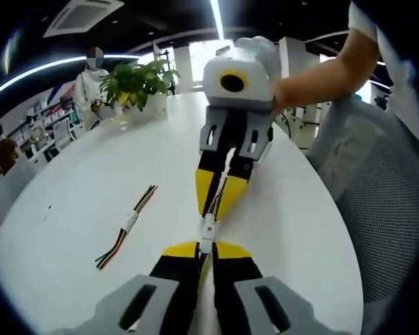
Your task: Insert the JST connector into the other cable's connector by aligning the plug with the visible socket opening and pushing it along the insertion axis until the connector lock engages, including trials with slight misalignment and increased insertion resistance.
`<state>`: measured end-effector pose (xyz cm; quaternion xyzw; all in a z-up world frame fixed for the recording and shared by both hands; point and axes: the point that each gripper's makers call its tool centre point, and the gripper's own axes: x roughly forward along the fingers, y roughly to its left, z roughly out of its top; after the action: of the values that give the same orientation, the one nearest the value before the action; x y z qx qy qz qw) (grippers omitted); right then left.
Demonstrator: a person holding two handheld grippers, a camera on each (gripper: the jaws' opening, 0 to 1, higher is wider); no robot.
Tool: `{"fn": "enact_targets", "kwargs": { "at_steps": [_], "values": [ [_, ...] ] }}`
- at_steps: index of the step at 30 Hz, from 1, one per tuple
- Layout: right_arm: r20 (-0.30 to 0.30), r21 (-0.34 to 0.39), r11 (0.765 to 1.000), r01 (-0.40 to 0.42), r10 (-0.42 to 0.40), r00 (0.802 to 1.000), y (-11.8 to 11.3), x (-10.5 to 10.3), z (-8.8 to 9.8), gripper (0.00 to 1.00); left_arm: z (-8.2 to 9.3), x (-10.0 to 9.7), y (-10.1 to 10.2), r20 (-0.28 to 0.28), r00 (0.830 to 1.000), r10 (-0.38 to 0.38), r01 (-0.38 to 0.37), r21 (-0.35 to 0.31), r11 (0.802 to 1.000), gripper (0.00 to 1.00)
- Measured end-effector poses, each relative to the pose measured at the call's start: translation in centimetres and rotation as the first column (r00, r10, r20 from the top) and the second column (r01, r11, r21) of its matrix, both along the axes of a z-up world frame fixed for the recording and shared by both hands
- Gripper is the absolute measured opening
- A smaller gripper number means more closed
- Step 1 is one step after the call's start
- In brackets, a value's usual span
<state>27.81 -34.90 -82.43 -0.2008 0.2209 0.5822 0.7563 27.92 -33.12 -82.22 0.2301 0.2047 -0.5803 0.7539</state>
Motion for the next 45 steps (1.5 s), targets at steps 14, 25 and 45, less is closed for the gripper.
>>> {"fn": "enact_targets", "kwargs": {
  "at_steps": [14, 25, 45],
  "values": [
    [-0.001, 0.002, 1.000, -0.002, 0.002, 1.000, 0.3, -0.1, 0.1, 0.03, -0.7, 0.0, 0.0, -0.016, 1.000, 0.011, -0.011, 0.012, 1.000, 0.01],
    [-0.008, -0.015, 1.000, -0.010, 0.010, 1.000, 0.4, -0.3, -0.3, 0.03, -0.8, 0.1, 0.0, -0.019, 1.000, 0.023, -0.023, 0.011, 1.000, 0.01],
    [0.006, -0.080, 0.997, -0.021, 0.022, 1.000, 0.3, -0.3, -1.4, 0.03, -1.0, -0.2, -0.3, -0.029, 0.999, 0.017, -0.017, 0.014, 1.000, 0.01]
  ]
}}
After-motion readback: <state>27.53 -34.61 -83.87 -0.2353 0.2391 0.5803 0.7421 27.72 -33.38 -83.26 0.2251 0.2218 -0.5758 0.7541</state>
